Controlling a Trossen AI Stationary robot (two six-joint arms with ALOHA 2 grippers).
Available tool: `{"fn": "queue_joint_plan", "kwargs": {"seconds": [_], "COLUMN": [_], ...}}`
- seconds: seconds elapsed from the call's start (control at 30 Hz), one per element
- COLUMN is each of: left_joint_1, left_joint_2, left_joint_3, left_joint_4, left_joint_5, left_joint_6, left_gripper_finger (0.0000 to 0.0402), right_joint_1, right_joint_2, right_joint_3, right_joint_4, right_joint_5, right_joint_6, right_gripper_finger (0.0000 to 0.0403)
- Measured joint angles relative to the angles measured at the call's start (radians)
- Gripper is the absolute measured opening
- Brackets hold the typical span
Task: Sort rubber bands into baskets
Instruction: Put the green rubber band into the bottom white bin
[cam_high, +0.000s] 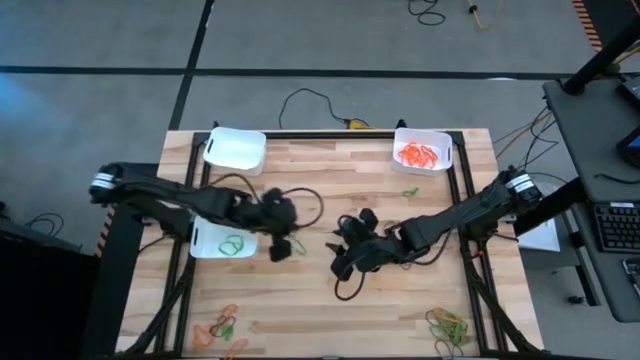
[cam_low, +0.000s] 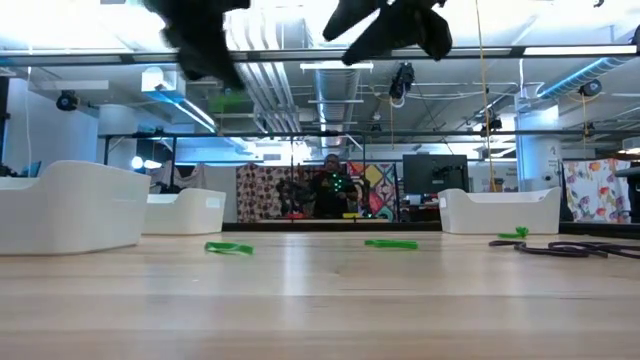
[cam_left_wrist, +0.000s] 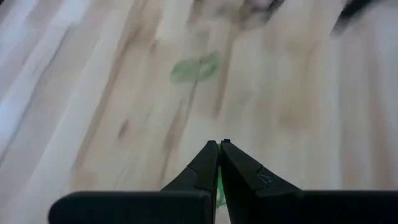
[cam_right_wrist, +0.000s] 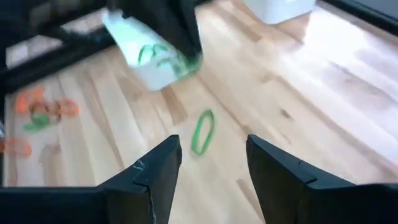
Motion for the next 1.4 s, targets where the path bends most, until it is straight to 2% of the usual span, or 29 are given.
{"fn": "queue_joint_plan", "kwargs": {"seconds": [0.23, 0.4, 0.53, 0.7, 0.87, 1.03, 1.23, 1.4], "left_joint_1": [-0.003, -0.003, -0.007, -0.022, -0.037, -0.036, -0.036, -0.036], "left_joint_2": [-0.185, -0.3, -0.375, -0.42, -0.416, -0.413, -0.438, -0.449], "left_joint_3": [-0.024, -0.133, -0.286, -0.459, -0.551, -0.57, -0.568, -0.476], "left_joint_4": [-0.358, -0.512, -0.486, -0.361, -0.289, -0.278, -0.279, -0.361], "left_joint_5": [-0.031, -0.035, -0.018, 0.081, 0.134, 0.134, 0.127, 0.158], "left_joint_6": [-0.139, -0.271, -0.368, -0.448, -0.492, -0.471, -0.382, -0.399], "left_gripper_finger": [0.0, 0.0, 0.0, 0.0, 0.0, 0.0024, 0.0085, 0.0144], "right_joint_1": [-0.003, -0.003, -0.003, 0.003, 0.01, 0.013, 0.013, 0.016], "right_joint_2": [-0.006, -0.009, -0.008, -0.008, -0.008, -0.008, -0.008, -0.008], "right_joint_3": [0.003, 0.003, 0.003, 0.003, 0.003, 0.005, 0.013, 0.015], "right_joint_4": [0.009, 0.025, 0.026, 0.027, 0.027, 0.029, 0.032, 0.034], "right_joint_5": [0.013, 0.018, 0.018, 0.015, 0.005, 0.003, 0.006, 0.006], "right_joint_6": [0.0, 0.002, 0.056, 0.122, 0.202, 0.279, 0.339, 0.359], "right_gripper_finger": [0.0178, 0.0178, 0.0178, 0.0178, 0.0178, 0.0178, 0.0178, 0.0178]}}
